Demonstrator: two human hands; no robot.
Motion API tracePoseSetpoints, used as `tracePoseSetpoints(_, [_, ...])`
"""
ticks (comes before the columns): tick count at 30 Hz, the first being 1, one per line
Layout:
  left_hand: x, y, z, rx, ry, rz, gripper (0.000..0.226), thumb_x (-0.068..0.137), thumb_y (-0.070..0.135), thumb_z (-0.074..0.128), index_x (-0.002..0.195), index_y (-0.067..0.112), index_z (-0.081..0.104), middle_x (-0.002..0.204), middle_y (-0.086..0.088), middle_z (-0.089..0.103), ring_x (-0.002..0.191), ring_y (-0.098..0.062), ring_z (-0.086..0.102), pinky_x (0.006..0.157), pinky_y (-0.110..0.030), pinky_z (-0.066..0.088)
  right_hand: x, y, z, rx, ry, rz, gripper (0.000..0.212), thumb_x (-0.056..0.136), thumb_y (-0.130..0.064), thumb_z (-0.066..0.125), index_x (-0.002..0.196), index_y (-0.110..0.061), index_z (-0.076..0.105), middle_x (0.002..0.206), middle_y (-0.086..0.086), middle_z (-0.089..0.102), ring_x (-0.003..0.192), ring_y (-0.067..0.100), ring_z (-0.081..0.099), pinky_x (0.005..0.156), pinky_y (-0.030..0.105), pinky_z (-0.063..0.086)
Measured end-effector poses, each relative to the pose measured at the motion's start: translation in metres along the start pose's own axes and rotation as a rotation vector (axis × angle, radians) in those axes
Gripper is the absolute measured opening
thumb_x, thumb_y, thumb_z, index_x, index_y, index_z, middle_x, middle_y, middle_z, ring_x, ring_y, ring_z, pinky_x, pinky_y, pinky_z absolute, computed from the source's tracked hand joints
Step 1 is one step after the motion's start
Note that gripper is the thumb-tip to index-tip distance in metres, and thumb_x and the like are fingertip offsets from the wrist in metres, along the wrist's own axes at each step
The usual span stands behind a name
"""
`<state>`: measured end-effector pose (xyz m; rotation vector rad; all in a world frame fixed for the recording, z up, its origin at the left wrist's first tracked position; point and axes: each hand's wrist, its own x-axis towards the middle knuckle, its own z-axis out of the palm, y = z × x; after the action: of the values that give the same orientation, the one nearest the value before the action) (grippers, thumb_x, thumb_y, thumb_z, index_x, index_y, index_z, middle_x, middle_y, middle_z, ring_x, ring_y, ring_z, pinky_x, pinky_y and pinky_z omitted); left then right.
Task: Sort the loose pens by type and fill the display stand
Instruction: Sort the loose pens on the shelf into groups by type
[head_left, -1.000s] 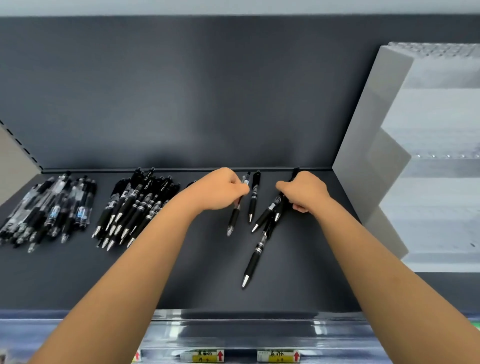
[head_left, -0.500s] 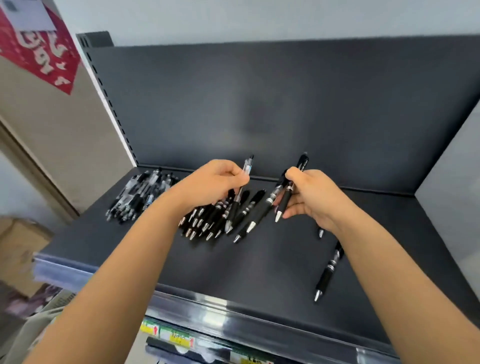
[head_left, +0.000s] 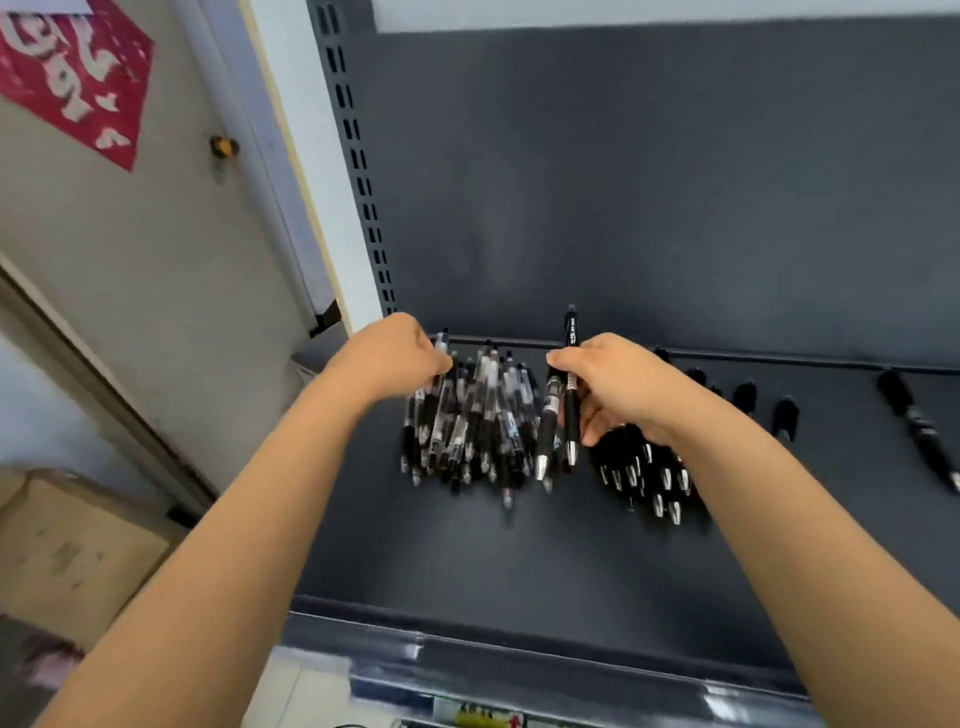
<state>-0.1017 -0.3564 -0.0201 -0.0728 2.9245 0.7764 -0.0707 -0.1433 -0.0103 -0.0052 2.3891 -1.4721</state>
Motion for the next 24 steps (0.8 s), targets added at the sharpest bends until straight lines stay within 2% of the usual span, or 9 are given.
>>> tracePoseSetpoints(2, [0.005, -0.008, 0.006, -0.039, -0.094, 0.068, 0.034, 0.091, 0.035, 0.062, 0.084, 0.001, 0.064, 0.072, -0.012, 0.055, 0.068, -0.021, 0.052, 0.067, -0.030, 0.042, 0.004, -0.003, 0.013, -0.032, 0.004, 0.042, 0.022, 0.099, -0.023, 0.041, 0.090, -0.004, 0.048, 0.068, 0.021, 0.051, 0.034, 0.017, 0.049, 0.034, 0.021, 0.040])
tracePoseSetpoints(4, [0.009, -0.014, 0.012, -0.058, -0.134, 0.116, 0.030, 0.090, 0.040, 0.063, 0.093, 0.012, 0.054, 0.072, -0.006, 0.058, 0.070, -0.021, 0.054, 0.073, -0.033, 0.045, 0.007, -0.004, 0.022, -0.052, 0.036, 0.069, 0.025, 0.099, -0.024, 0.037, 0.086, -0.006, 0.048, 0.058, 0.014, 0.057, 0.042, 0.020, 0.049, 0.035, 0.020, 0.038])
tracePoseSetpoints(6, [0.011, -0.020, 0.015, -0.077, -0.107, 0.134, 0.036, 0.088, 0.046, 0.064, 0.106, 0.018, 0.050, 0.077, 0.002, 0.062, 0.074, -0.016, 0.058, 0.075, -0.033, 0.046, 0.010, -0.006, 0.026, -0.071, 0.096, 0.079, 0.027, 0.097, -0.025, 0.036, 0.078, -0.009, 0.047, 0.048, 0.004, 0.055, 0.049, 0.022, 0.048, 0.036, 0.018, 0.035])
tracePoseSetpoints(9, [0.013, -0.027, 0.014, -0.095, -0.044, 0.135, 0.047, 0.086, 0.046, 0.066, 0.118, 0.015, 0.051, 0.090, -0.001, 0.064, 0.086, -0.019, 0.061, 0.080, -0.033, 0.048, 0.014, -0.009, 0.028, -0.107, 0.156, 0.064, 0.031, 0.095, -0.025, 0.037, 0.068, -0.011, 0.045, 0.044, -0.001, 0.052, 0.049, 0.021, 0.048, 0.037, 0.017, 0.033])
tracePoseSetpoints(14, [0.015, -0.020, 0.014, -0.154, 0.005, 0.175, 0.033, 0.087, 0.040, 0.066, 0.105, 0.014, 0.056, 0.084, -0.008, 0.068, 0.073, -0.016, 0.060, 0.074, -0.034, 0.048, 0.018, -0.012, 0.031, -0.114, 0.146, 0.067, 0.033, 0.095, -0.024, 0.037, 0.065, -0.012, 0.045, 0.037, -0.005, 0.050, 0.046, 0.019, 0.046, 0.035, 0.017, 0.032])
tracePoseSetpoints(15, [0.016, -0.016, 0.015, -0.138, -0.006, 0.193, 0.035, 0.086, 0.042, 0.067, 0.106, 0.014, 0.056, 0.085, -0.010, 0.068, 0.075, -0.017, 0.060, 0.075, -0.035, 0.049, 0.018, -0.012, 0.031, -0.116, 0.143, 0.070, 0.034, 0.095, -0.024, 0.038, 0.064, -0.012, 0.045, 0.037, -0.005, 0.050, 0.046, 0.019, 0.046, 0.035, 0.017, 0.032])
tracePoseSetpoints(19, [0.018, -0.010, 0.020, -0.029, -0.034, 0.203, 0.056, 0.083, 0.057, 0.063, 0.119, 0.014, 0.055, 0.086, 0.005, 0.060, 0.086, -0.017, 0.060, 0.073, -0.030, 0.046, 0.017, -0.010, 0.027, -0.118, 0.133, 0.081, 0.037, 0.095, -0.026, 0.039, 0.061, -0.013, 0.046, 0.038, -0.005, 0.051, 0.047, 0.019, 0.047, 0.037, 0.019, 0.033])
tracePoseSetpoints(24, [0.019, -0.014, 0.015, -0.039, 0.015, 0.222, 0.054, 0.084, 0.057, 0.061, 0.117, 0.014, 0.057, 0.084, 0.006, 0.060, 0.082, -0.014, 0.059, 0.074, -0.029, 0.047, 0.017, -0.008, 0.017, -0.095, 0.151, 0.071, 0.035, 0.096, -0.024, 0.041, 0.063, -0.012, 0.049, 0.046, 0.000, 0.053, 0.045, 0.018, 0.046, 0.035, 0.019, 0.033])
